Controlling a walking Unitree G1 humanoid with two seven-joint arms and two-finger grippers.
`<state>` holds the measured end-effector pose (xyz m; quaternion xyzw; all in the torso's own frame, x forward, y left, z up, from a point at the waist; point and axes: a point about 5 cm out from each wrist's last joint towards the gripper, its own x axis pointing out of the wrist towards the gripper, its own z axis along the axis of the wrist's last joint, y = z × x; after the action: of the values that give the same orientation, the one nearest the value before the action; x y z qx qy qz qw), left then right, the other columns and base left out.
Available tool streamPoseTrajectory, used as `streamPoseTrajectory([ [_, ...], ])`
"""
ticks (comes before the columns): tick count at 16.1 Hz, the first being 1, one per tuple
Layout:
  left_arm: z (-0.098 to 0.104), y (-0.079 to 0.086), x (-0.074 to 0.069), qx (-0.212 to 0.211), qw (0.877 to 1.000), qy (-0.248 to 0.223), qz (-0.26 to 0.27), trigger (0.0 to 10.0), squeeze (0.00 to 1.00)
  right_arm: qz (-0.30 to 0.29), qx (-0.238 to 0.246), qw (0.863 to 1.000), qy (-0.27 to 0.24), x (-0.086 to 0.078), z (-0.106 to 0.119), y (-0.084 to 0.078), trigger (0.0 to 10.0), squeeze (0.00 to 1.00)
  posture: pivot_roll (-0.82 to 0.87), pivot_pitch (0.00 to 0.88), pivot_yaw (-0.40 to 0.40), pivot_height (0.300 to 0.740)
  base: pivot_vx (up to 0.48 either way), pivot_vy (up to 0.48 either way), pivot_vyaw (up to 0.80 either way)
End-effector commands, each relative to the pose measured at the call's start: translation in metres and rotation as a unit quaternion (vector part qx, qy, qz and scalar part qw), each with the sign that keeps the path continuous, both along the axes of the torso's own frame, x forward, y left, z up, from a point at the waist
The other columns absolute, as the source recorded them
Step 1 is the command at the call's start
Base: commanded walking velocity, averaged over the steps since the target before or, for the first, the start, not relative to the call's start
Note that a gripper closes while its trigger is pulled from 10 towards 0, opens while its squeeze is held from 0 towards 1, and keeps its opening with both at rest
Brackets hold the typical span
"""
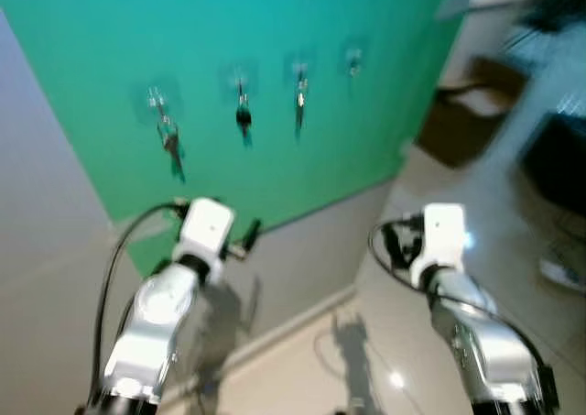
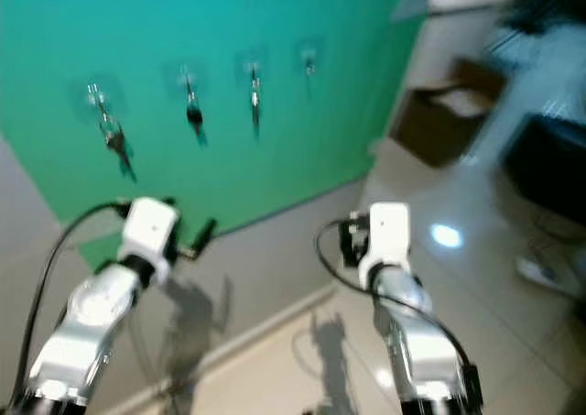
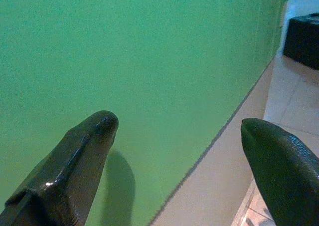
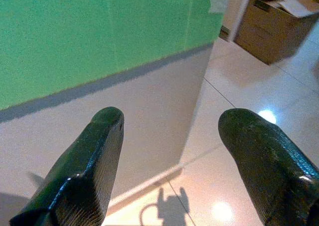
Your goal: Hang keys on a hook
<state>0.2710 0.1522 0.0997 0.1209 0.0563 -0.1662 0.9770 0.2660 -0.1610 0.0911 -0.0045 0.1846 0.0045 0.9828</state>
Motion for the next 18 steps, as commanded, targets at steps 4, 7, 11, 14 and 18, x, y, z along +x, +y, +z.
streamPoseTrajectory([
  [4, 0.007, -0.016, 0.003, 0.004, 0.999, -0.019, -0.029, 10.0, 0.0, 0.001, -0.026, 0.999, -0.018, 0.001, 0.007, -0.01, 10.0, 0.0, -0.07, 0.0, -0.009, 0.718, 0.0, -0.122, -0.54],
  [7, 0.007, -0.019, 0.007, 0.003, 0.999, -0.019, -0.04, 10.0, 0.0, -0.01, -0.026, 0.999, -0.022, -0.003, 0.009, -0.014, 10.0, 0.0, -0.1, 0.0, 0.016, 0.718, 0.0, -0.48, 0.0],
  [11, 0.008, -0.027, 0.014, 0.001, 0.998, -0.022, -0.059, 10.0, 0.0, -0.028, -0.026, 0.999, -0.026, -0.011, 0.012, -0.021, 10.0, 0.0, -0.14, 0.0, 0.038, 0.718, 0.0, -0.48, -0.73],
  [14, 0.007, -0.031, 0.018, -0.013, 0.998, -0.02, -0.06, 10.0, 0.0, -0.026, -0.036, 0.999, -0.029, -0.013, 0.016, -0.023, 10.0, 0.0, -0.15, 0.0, 0.034, 0.718, 0.0, -0.32, -0.8],
  [18, 0.007, -0.029, 0.018, -0.021, 0.998, -0.019, -0.052, 10.0, 0.0, -0.018, -0.035, 0.999, -0.031, -0.01, 0.019, -0.022, 10.0, 0.0, -0.13, 0.0, 0.013, 0.718, 0.0, 0.48, -0.8],
])
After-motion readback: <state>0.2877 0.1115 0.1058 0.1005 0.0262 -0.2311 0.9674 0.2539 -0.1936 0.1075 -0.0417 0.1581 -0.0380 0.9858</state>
